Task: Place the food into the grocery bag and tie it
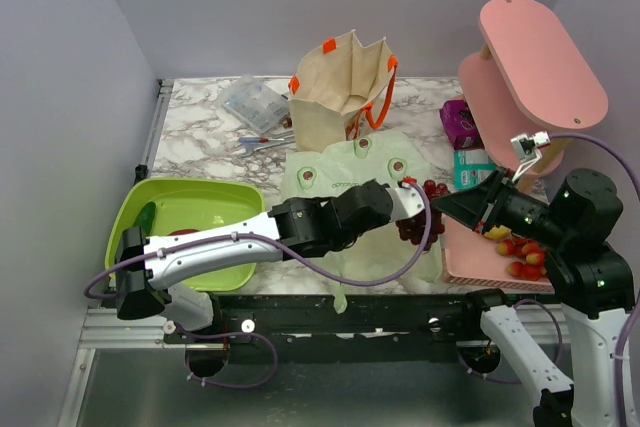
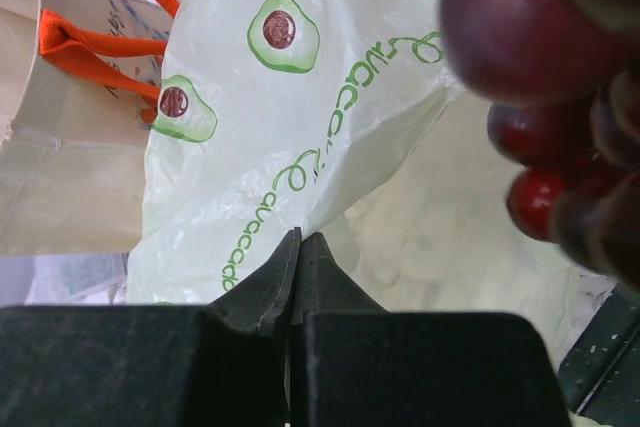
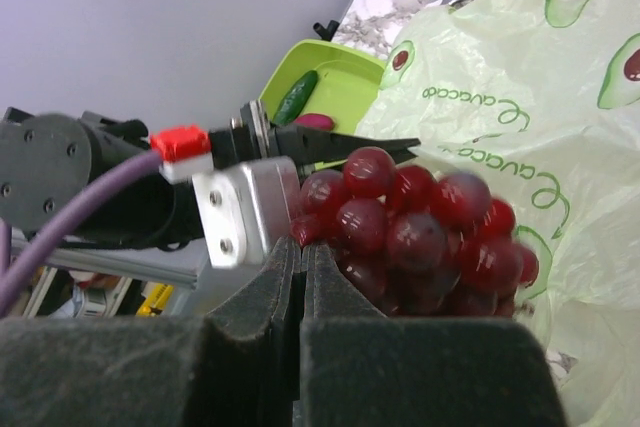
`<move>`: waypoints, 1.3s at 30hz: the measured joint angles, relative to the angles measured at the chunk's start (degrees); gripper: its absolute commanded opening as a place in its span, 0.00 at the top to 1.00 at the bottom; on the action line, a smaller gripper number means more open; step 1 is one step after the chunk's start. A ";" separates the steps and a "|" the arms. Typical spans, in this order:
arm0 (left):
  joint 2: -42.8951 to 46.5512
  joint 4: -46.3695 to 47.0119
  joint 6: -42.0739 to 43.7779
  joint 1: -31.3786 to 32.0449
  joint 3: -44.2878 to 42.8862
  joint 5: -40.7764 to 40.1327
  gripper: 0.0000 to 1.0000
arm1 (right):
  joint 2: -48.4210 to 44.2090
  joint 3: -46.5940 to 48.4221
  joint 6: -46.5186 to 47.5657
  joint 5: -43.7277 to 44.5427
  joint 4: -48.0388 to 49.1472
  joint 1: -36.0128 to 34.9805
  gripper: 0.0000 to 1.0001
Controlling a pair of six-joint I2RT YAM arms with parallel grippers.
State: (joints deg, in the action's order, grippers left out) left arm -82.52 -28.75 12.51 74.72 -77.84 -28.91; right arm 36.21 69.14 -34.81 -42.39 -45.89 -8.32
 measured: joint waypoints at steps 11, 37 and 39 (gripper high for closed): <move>0.22 -4.17 -6.93 -4.55 -7.10 7.21 1.00 | 0.33 -0.22 -1.46 -4.13 1.77 -1.05 0.99; -2.54 -6.93 -16.92 -9.18 -14.01 17.25 1.00 | 3.65 -2.75 -2.60 -4.17 3.37 -1.86 0.99; -2.95 -7.41 -17.70 -9.60 -15.02 17.70 1.00 | 4.00 -3.30 -2.58 -3.74 3.30 -1.86 0.99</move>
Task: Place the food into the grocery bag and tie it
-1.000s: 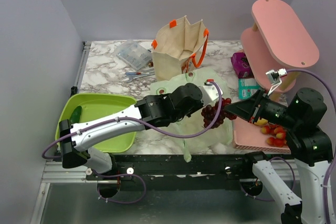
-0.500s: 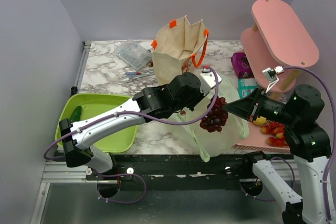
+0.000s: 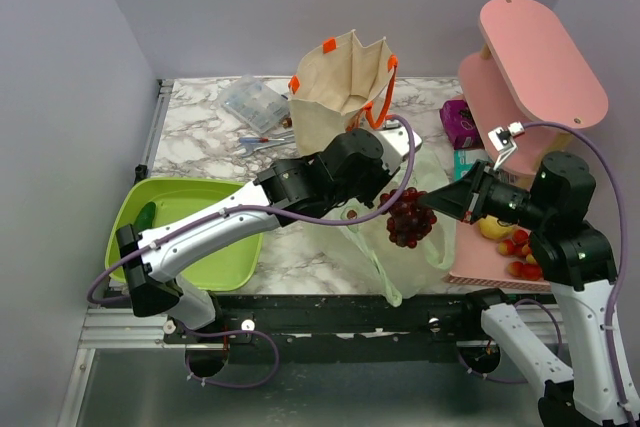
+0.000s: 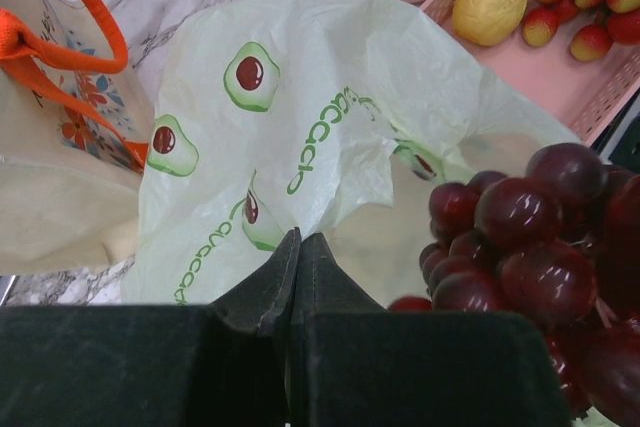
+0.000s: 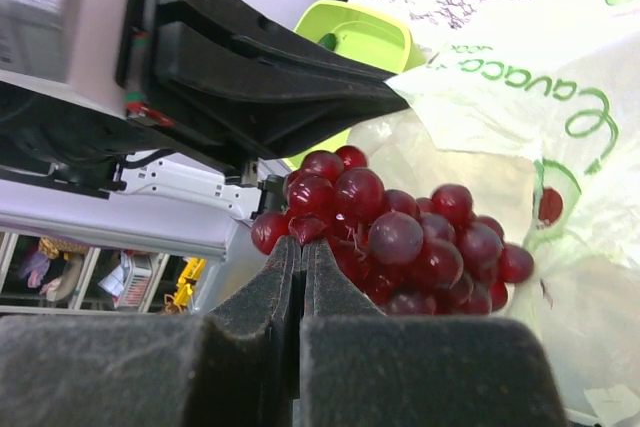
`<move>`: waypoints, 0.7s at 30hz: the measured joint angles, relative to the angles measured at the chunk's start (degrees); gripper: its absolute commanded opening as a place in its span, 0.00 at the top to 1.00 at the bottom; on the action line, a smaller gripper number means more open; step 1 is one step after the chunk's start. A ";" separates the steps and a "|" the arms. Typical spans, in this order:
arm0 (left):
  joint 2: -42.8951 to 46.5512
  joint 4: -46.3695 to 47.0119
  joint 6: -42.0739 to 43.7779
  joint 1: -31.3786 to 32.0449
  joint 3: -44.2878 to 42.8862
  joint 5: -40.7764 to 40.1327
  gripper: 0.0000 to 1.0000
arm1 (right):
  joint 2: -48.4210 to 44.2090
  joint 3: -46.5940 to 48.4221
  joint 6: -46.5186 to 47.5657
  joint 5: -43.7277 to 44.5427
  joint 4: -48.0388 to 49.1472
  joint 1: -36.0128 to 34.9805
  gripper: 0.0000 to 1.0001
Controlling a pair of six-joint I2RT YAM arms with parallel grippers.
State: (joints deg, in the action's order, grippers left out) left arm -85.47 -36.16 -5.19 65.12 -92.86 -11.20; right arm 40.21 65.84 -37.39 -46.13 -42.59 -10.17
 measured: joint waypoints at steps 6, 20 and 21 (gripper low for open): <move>-1.49 -1.07 -2.16 -0.74 -3.04 0.96 1.00 | 1.29 -0.79 0.37 1.09 -0.42 -0.13 0.99; -3.61 -3.17 -7.17 -4.24 -4.96 4.22 1.00 | 3.30 3.23 -1.88 -0.33 -0.59 -0.28 0.99; -3.69 -3.17 -7.32 -4.26 -4.96 4.42 1.00 | 3.13 3.23 -2.19 -0.55 -0.55 -0.28 0.99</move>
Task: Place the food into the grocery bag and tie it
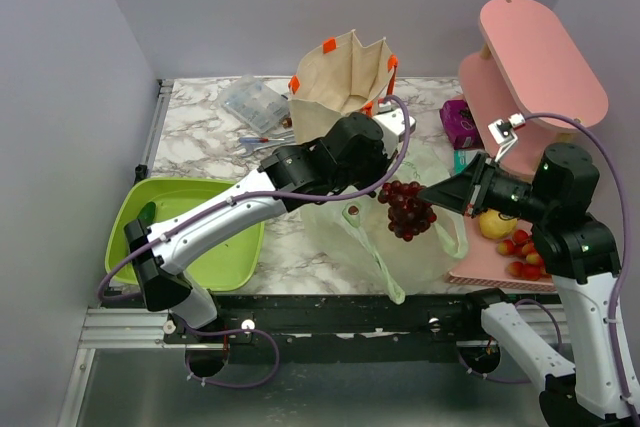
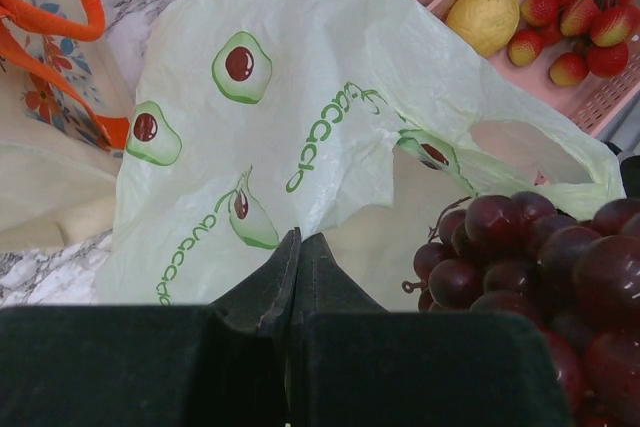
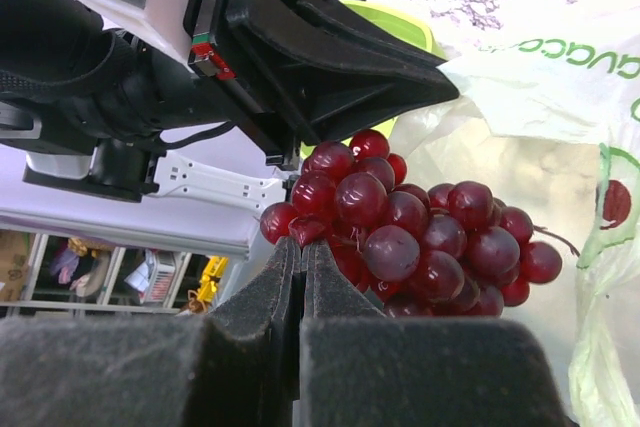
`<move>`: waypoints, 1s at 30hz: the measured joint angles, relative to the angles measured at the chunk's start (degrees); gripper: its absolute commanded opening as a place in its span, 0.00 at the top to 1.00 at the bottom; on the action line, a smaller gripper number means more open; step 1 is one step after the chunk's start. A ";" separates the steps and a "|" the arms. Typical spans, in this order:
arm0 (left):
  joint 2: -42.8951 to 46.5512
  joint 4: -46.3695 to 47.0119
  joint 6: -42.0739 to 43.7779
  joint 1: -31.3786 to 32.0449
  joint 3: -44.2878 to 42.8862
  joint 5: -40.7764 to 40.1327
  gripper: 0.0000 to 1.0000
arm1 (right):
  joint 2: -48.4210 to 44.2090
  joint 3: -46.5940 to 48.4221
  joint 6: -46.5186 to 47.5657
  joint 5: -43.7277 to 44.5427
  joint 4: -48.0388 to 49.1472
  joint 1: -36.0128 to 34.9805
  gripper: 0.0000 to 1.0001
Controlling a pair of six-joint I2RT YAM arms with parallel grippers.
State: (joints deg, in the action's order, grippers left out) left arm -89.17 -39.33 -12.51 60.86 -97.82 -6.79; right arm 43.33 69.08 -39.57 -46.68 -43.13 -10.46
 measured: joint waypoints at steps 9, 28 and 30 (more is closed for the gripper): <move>-1.38 -0.20 -1.03 0.00 -1.68 1.49 1.00 | -0.31 -1.01 -2.51 -0.57 1.25 -0.09 0.99; -4.76 -0.26 -3.56 -0.57 -7.52 4.37 1.00 | 1.70 -5.88 -1.55 1.49 1.46 -0.11 0.26; -4.76 -0.24 -3.72 -0.68 -7.52 4.68 1.00 | 2.51 -5.95 -1.22 2.23 1.46 -0.11 0.00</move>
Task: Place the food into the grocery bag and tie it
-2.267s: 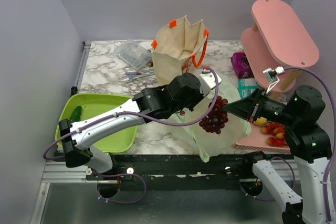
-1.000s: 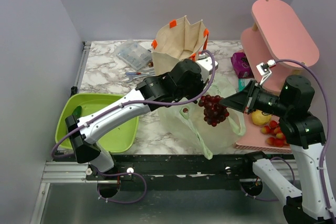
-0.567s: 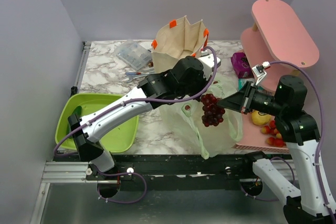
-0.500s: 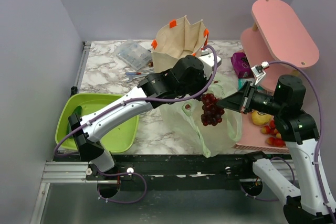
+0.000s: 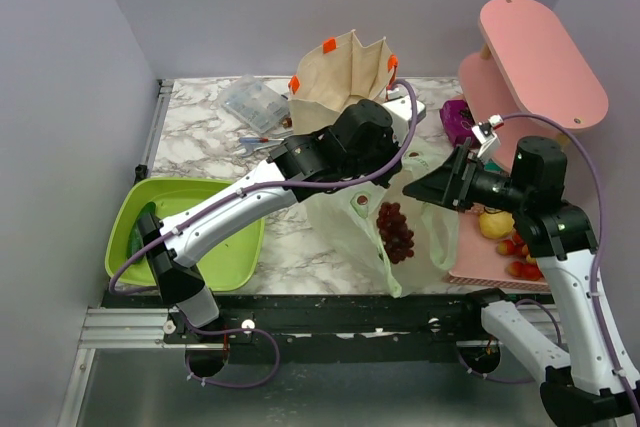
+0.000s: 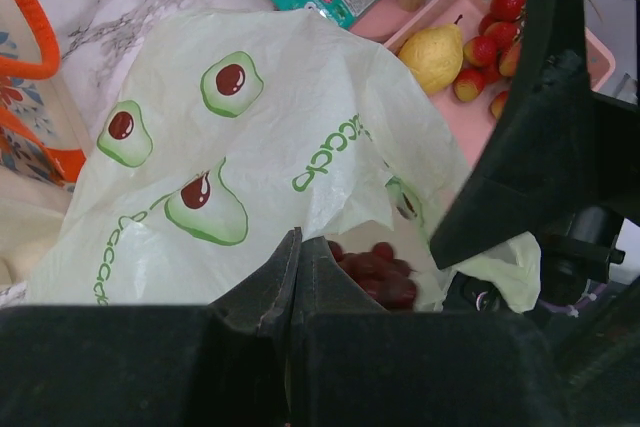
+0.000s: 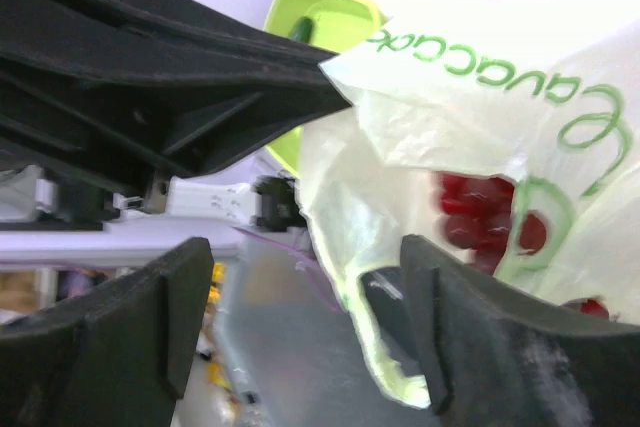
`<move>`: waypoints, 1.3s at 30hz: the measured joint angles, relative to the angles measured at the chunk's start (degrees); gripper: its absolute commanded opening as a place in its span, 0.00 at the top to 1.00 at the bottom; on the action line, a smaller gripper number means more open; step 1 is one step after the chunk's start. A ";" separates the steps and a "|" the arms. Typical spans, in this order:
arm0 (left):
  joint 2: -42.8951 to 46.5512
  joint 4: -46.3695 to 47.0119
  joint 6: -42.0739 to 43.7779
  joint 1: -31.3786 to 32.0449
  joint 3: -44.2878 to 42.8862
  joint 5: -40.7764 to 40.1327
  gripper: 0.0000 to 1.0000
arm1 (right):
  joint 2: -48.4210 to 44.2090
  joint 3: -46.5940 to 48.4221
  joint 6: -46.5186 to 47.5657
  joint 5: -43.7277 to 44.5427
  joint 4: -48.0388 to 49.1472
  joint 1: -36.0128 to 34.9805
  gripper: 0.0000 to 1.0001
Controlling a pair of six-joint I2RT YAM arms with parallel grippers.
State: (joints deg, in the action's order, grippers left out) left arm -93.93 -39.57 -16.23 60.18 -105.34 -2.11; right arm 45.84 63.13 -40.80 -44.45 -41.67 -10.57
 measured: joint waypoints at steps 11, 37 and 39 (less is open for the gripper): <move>0.00 0.00 -0.94 -0.37 0.09 0.68 1.00 | 3.87 0.81 2.95 2.62 -2.97 0.00 0.00; 8.46 1.33 -5.05 -0.55 19.21 10.60 1.00 | -3.32 9.27 10.86 47.93 -26.91 0.00 0.00; 8.87 1.33 -5.09 -0.55 19.61 10.84 1.00 | -3.43 7.52 10.69 49.29 -27.10 0.00 0.00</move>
State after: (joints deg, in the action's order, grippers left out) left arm -85.06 -38.24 -21.32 59.64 -85.73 8.73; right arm 42.41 70.65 -30.11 4.84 -68.77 -10.57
